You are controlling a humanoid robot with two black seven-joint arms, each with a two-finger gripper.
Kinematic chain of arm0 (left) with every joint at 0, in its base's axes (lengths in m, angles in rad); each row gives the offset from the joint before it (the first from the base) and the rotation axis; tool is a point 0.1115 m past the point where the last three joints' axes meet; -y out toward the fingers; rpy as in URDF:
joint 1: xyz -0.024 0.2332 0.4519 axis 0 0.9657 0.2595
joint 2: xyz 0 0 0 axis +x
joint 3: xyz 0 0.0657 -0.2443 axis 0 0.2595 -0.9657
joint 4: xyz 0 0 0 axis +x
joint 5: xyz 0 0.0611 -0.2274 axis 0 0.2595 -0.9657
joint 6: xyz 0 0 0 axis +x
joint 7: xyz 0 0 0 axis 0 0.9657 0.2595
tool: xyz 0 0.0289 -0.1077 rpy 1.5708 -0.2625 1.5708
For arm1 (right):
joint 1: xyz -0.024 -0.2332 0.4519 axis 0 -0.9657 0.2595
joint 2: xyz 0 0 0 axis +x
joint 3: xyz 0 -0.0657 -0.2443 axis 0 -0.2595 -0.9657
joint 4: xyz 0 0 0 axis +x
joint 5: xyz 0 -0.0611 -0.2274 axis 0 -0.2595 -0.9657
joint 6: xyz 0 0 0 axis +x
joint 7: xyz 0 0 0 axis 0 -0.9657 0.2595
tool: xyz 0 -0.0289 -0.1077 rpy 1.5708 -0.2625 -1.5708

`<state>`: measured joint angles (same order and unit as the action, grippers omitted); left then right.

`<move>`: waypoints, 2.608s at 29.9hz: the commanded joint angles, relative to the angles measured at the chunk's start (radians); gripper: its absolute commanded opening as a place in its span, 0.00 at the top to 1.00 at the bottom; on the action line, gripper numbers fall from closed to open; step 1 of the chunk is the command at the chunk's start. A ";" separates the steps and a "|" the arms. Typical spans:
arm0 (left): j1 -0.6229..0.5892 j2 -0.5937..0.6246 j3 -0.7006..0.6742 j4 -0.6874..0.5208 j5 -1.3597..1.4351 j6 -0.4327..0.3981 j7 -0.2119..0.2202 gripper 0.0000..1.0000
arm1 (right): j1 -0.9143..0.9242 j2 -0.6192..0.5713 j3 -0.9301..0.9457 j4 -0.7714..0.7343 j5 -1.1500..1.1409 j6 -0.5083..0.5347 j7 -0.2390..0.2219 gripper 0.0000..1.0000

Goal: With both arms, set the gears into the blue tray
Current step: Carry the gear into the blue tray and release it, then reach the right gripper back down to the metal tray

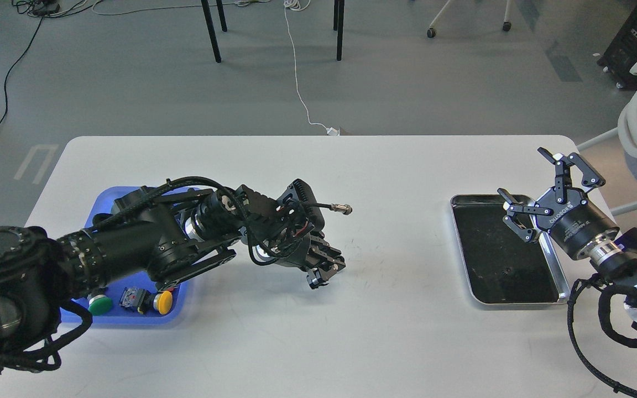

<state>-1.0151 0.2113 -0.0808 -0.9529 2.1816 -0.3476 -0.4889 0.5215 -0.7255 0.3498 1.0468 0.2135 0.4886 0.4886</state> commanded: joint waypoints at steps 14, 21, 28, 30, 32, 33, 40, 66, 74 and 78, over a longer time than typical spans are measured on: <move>0.144 0.758 -0.085 -0.270 -0.301 0.028 0.000 0.88 | 0.015 0.026 -0.002 -0.004 -0.043 0.000 0.000 0.03; 0.228 0.764 -0.094 -0.156 -0.299 0.082 0.000 0.88 | 0.015 0.034 -0.002 -0.004 -0.049 0.000 0.000 0.03; 0.253 0.729 -0.096 -0.089 -0.302 0.082 0.000 0.87 | 0.014 0.034 0.000 -0.004 -0.049 0.000 0.000 0.03; 0.254 0.721 -0.096 -0.084 -0.301 0.082 0.000 0.85 | 0.012 0.034 0.000 -0.004 -0.049 0.000 0.000 0.03; 0.254 0.709 -0.096 -0.072 -0.299 0.082 0.000 0.83 | 0.012 0.034 0.000 -0.004 -0.049 0.000 0.000 0.03; 0.256 0.706 -0.094 -0.061 -0.299 0.082 0.000 0.82 | 0.012 0.034 0.000 -0.002 -0.049 0.000 0.000 0.03; 0.274 0.695 -0.096 -0.035 -0.302 0.084 0.000 0.64 | 0.012 0.032 0.000 -0.004 -0.049 0.000 0.000 0.03; 0.514 0.504 -0.644 -0.248 -1.602 0.073 0.000 0.06 | 0.020 0.003 -0.011 0.007 -0.273 0.000 0.000 0.03; 0.733 0.339 -0.878 -0.245 -1.596 0.005 0.000 0.02 | 0.092 -0.138 -0.022 0.087 -0.712 0.000 0.000 0.03; 0.768 0.335 -0.898 -0.245 -1.596 -0.001 0.000 0.02 | 0.199 -0.222 -0.084 0.102 -0.940 0.000 0.000 0.03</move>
<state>-0.2712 0.5510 -0.9636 -1.1973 0.5854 -0.3434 -0.4885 0.6465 -0.8936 0.3169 1.1403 -0.5700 0.4890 0.4887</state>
